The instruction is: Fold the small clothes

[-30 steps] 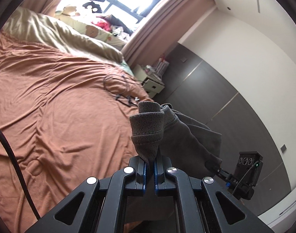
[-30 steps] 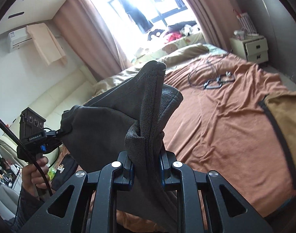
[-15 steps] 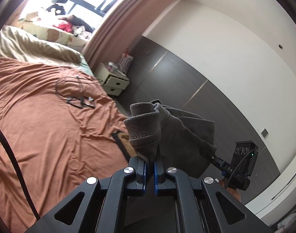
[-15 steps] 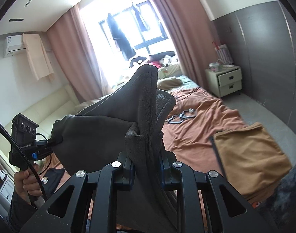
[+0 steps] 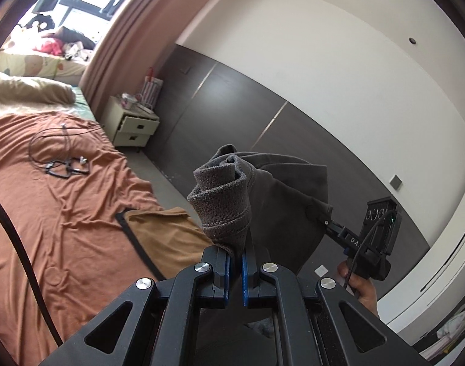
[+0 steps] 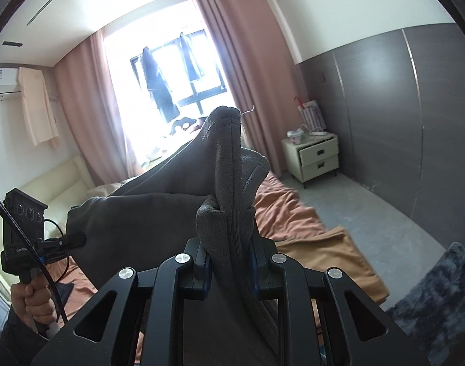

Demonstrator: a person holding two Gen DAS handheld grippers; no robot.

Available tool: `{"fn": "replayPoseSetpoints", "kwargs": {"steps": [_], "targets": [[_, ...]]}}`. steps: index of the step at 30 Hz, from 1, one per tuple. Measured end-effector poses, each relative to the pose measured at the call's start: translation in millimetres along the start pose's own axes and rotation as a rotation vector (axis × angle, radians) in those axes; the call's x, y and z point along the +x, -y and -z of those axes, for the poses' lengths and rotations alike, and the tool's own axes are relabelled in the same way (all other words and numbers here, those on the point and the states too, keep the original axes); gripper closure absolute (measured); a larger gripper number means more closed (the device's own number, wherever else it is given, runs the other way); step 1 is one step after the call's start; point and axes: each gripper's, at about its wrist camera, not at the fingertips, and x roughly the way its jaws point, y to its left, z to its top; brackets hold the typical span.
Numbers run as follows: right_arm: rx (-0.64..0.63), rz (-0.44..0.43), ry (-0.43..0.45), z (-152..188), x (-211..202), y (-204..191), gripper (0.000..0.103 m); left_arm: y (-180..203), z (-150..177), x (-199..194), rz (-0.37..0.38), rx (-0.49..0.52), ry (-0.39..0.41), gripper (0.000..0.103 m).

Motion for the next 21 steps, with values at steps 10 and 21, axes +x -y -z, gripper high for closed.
{"fn": "replayPoseSetpoints", "kwargs": {"steps": [10,21], "targets": [[0.021,0.112,0.041,15.3,-7.3,-6.7,0.087,37.9,-4.1,69.5,0.068,0.043,-0.056,0.098],[0.078,0.191,0.044,34.3,12.2,-20.1,0.087,28.5,-5.3,142.2,0.117,0.049,-0.124,0.098]]}}
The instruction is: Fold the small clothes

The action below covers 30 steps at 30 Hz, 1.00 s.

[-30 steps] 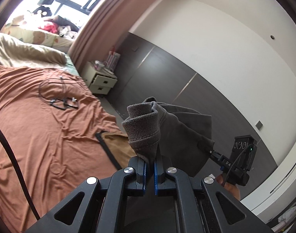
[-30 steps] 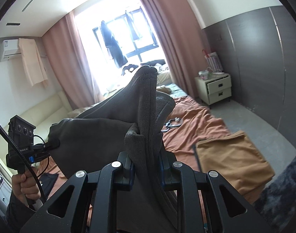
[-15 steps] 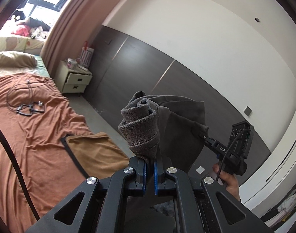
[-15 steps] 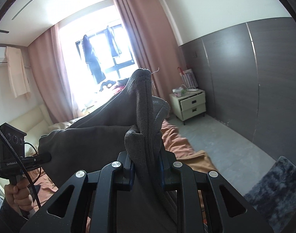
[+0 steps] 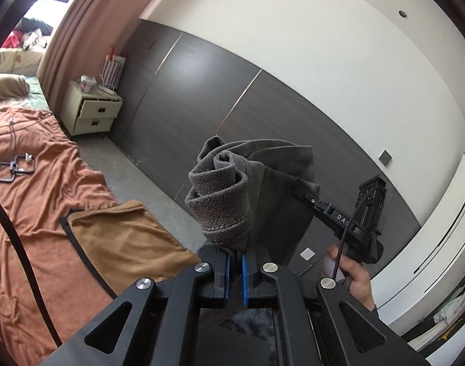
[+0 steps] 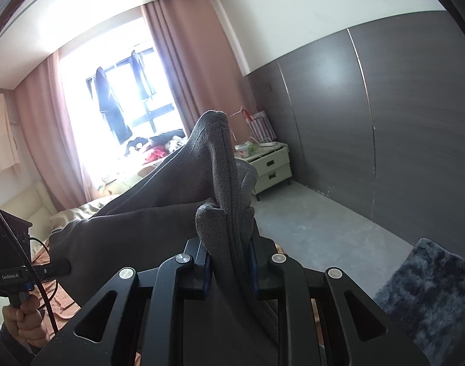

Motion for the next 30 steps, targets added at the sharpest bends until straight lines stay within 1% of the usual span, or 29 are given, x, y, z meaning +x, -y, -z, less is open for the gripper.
{"fn": "replayPoseSetpoints", "kwargs": {"steps": [4,7,9,12,15,19,24,26,28,30], "targets": [[0.012,0.018,-0.018,10.6,25.9,-16.9,0.087,-26.0,-3.2,25.0,0.005,-0.033,-0.026,0.098],[0.023,0.036,-0.040,24.2,53.8,-30.4,0.087,-53.0,-5.8,45.6,-0.004,-0.059,-0.045,0.098],[0.026,0.053,-0.040,34.2,72.2,-40.8,0.088,-68.0,-6.8,57.3,-0.007,-0.062,-0.052,0.098],[0.062,0.050,-0.039,46.2,95.3,-51.8,0.088,-94.8,-10.2,74.5,-0.001,-0.085,-0.064,0.098],[0.068,0.065,-0.069,56.2,118.8,-65.1,0.088,-117.9,-13.3,85.1,-0.024,-0.103,-0.076,0.098],[0.050,0.074,-0.081,60.5,144.1,-90.8,0.088,-144.5,-16.7,96.1,-0.055,-0.106,-0.084,0.098],[0.038,0.108,-0.139,65.4,178.0,-114.4,0.087,-181.0,-19.0,117.1,-0.079,-0.125,-0.110,0.098],[0.026,0.118,-0.162,62.0,192.3,-123.3,0.087,-195.4,-18.3,126.2,-0.094,-0.121,-0.119,0.098],[0.020,0.125,-0.192,67.3,207.9,-134.2,0.088,-211.9,-15.2,134.8,-0.106,-0.129,-0.133,0.098],[0.028,0.128,-0.224,67.9,217.3,-133.4,0.087,-228.2,-14.6,143.1,-0.125,-0.130,-0.148,0.098]]}}
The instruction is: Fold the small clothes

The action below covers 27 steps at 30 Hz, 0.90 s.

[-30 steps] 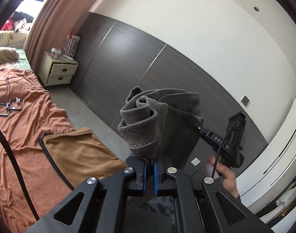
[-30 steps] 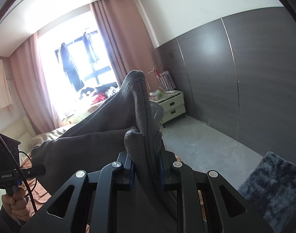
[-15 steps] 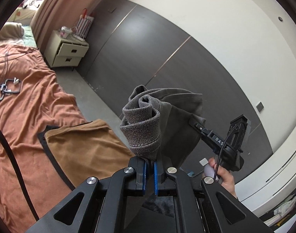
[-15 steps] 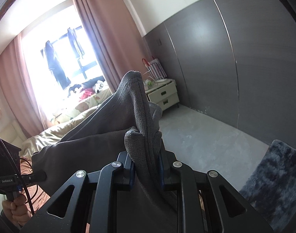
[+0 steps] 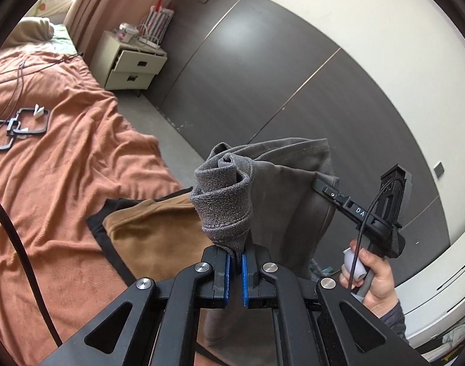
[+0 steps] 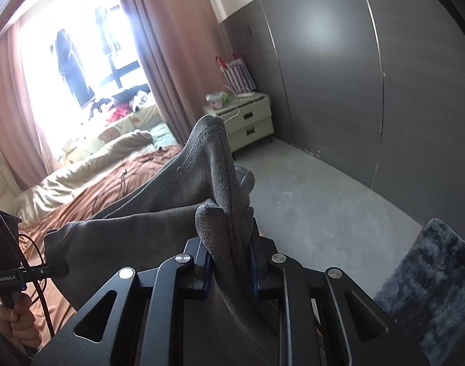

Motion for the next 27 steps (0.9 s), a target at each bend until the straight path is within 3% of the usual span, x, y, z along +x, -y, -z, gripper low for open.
{"fn": "replayPoseSetpoints", "kwargs": {"steps": [9,12,14,16,19,23,27], "targets": [[-0.018,0.053,-0.099,-14.1,61.1,-38.0,0.087,-63.8,5.1,32.9,-0.048,-0.077,-0.022,0.098],[0.022,0.140,-0.160,-23.6,71.9,-10.9,0.081,-86.2,2.1,48.1,-0.106,-0.119,-0.032,0.095],[0.053,0.179,-0.197,-40.1,82.7,-4.0,0.077,-101.2,2.7,59.4,-0.172,-0.143,-0.072,0.086],[0.012,0.233,-0.169,-51.3,75.9,-11.7,0.076,-112.1,5.6,57.7,-0.196,-0.160,-0.061,0.086],[-0.054,0.333,-0.130,-61.8,64.8,-30.1,0.076,-121.5,5.4,49.3,-0.266,-0.143,-0.040,0.075],[-0.034,0.239,-0.202,-66.3,66.1,-39.7,0.076,-124.8,2.8,42.1,-0.278,-0.133,-0.016,0.074],[-0.086,0.251,-0.305,-67.1,80.1,-46.1,0.076,-105.1,4.8,47.6,-0.277,-0.049,-0.010,0.074]]}}
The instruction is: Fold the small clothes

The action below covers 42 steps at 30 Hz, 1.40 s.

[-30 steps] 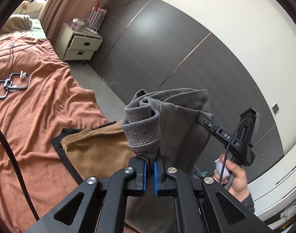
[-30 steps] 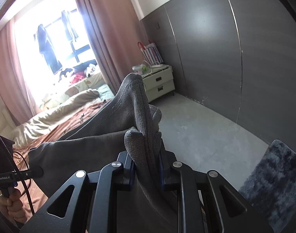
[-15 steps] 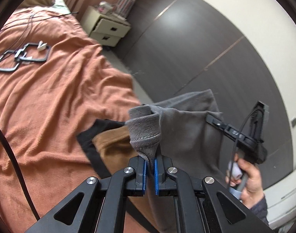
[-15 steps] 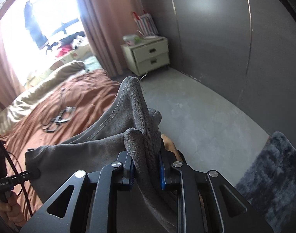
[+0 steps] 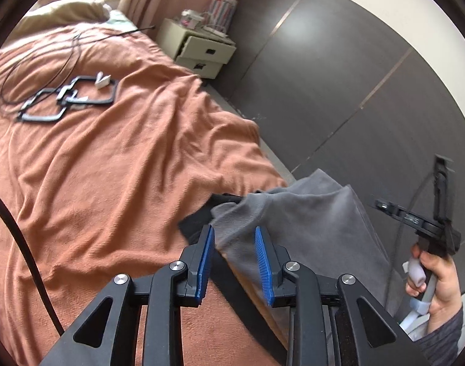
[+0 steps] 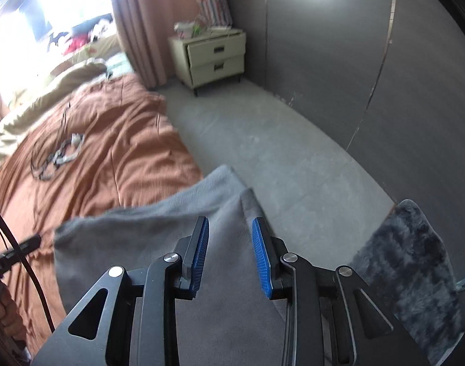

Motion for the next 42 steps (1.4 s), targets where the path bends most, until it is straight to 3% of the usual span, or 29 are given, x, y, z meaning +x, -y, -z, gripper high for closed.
{"fn": "replayPoseSetpoints", "kwargs": {"steps": [4,8,10,12,13,19,22,24,28,29,31,32,33,40,42], "targets": [[0.021,0.014,-0.030,-10.4,18.3,14.3,0.080,21.9,-3.0,7.4,0.012,0.087,0.018,0.074],[0.060,0.033,-0.036,-5.7,31.4,28.8,0.091,29.8,-6.2,38.4,-0.020,0.151,-0.022,0.075],[0.074,0.034,-0.047,-10.7,36.6,35.5,0.094,21.6,-6.1,50.0,-0.050,0.121,-0.019,0.081],[0.070,0.046,-0.068,-8.7,59.5,26.9,0.098,7.5,-3.9,59.8,-0.033,0.045,-0.015,0.083],[0.076,0.048,-0.077,-9.0,65.3,29.8,0.099,1.4,-3.3,66.9,-0.048,0.029,-0.022,0.089],[0.057,0.050,-0.086,-1.3,114.0,18.5,0.102,-5.6,1.3,79.5,-0.055,0.061,-0.026,0.089],[0.018,0.062,-0.065,-4.6,102.2,12.4,0.102,-3.5,-1.8,56.8,-0.093,0.040,0.033,0.090],[0.010,0.051,-0.021,-3.8,86.3,10.3,0.097,2.5,-1.3,41.4,-0.057,0.069,0.065,0.090],[0.022,-0.007,-0.011,8.8,47.6,22.2,0.094,15.9,3.4,28.5,-0.057,0.120,0.032,0.090],[0.014,-0.005,-0.014,15.0,39.7,23.6,0.088,18.5,5.5,25.7,-0.053,0.121,0.029,0.090],[-0.015,0.006,-0.012,29.1,24.0,26.6,0.069,24.3,9.8,20.8,-0.041,0.122,0.023,0.090],[-0.022,0.005,-0.004,35.9,14.9,29.0,0.054,28.5,13.2,18.5,-0.035,0.126,0.015,0.090],[-0.035,0.014,0.005,43.6,8.0,30.7,0.047,31.9,16.0,16.8,-0.030,0.132,0.007,0.090],[-0.114,0.005,0.018,100.5,-25.6,39.5,0.047,52.3,36.3,11.9,-0.004,0.169,-0.057,0.090],[-0.146,0.016,0.013,113.3,-30.8,37.9,0.065,57.5,43.6,12.0,-0.006,0.172,-0.074,0.090]]}}
